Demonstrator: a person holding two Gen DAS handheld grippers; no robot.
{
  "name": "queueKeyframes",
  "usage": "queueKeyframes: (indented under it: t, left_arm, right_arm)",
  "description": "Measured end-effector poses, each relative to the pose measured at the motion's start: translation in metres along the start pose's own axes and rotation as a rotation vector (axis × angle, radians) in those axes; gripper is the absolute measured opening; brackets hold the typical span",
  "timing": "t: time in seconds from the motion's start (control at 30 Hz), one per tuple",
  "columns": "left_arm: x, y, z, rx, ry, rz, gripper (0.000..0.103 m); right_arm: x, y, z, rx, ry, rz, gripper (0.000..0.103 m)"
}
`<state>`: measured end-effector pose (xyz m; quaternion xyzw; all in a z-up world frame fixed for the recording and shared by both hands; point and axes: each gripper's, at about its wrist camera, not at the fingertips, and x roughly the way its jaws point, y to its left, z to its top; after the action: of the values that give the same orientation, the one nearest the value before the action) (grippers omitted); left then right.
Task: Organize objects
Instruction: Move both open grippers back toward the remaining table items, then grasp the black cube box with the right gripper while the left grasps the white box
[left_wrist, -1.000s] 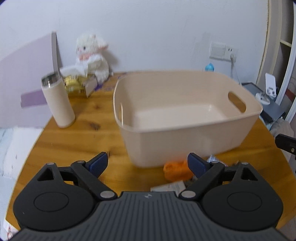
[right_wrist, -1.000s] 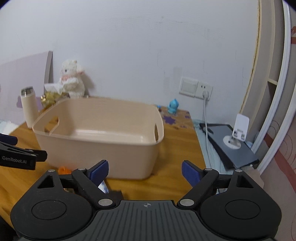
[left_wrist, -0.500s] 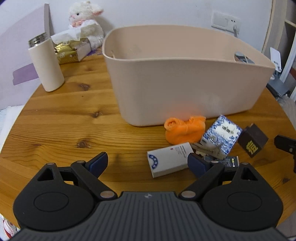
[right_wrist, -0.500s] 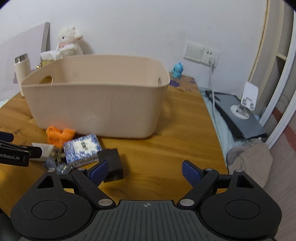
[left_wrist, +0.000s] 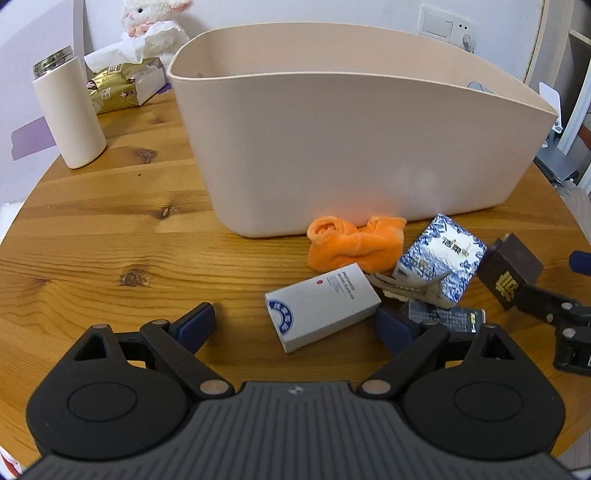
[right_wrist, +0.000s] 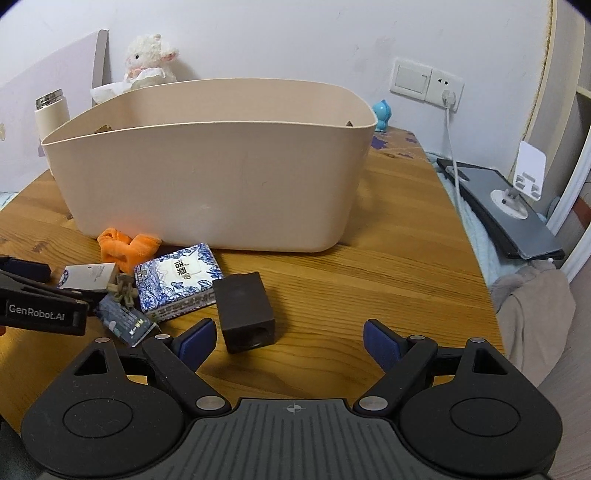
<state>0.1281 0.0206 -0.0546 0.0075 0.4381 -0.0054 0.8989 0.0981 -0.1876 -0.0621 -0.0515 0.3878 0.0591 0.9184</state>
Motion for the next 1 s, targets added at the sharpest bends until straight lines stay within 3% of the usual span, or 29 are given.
queueKeyframes:
  t: [0.27, 0.37, 0.5, 0.7, 0.83, 1.0]
  left_arm:
    - [0.005, -0.001, 0.005, -0.019, -0.02, 0.003, 0.094]
    - [0.006, -0.002, 0.007, -0.028, -0.024, -0.002, 0.094]
    - [0.006, -0.001, 0.006, -0.002, -0.041, -0.001, 0.092]
    - [-0.001, 0.0, 0.007, 0.024, -0.053, -0.023, 0.059]
    - [-0.005, -0.001, 0.005, 0.048, -0.047, -0.048, 0.033]
    - [-0.01, 0.001, 0.002, 0.051, -0.023, -0.058, 0.032]
  right_arm:
    - [0.01, 0.009, 0.003, -0.001, 0.001, 0.015, 0.082]
    - [0.013, 0.012, 0.003, 0.001, 0.009, 0.019, 0.076]
    - [0.016, 0.012, 0.002, 0.005, 0.015, 0.021, 0.061]
    - [0.017, 0.014, 0.001, 0.015, 0.02, 0.032, 0.033]
    - [0.012, 0.018, -0.004, -0.001, 0.013, 0.028, 0.031]
    - [0.003, 0.019, -0.008, 0.004, -0.001, 0.018, 0.029]
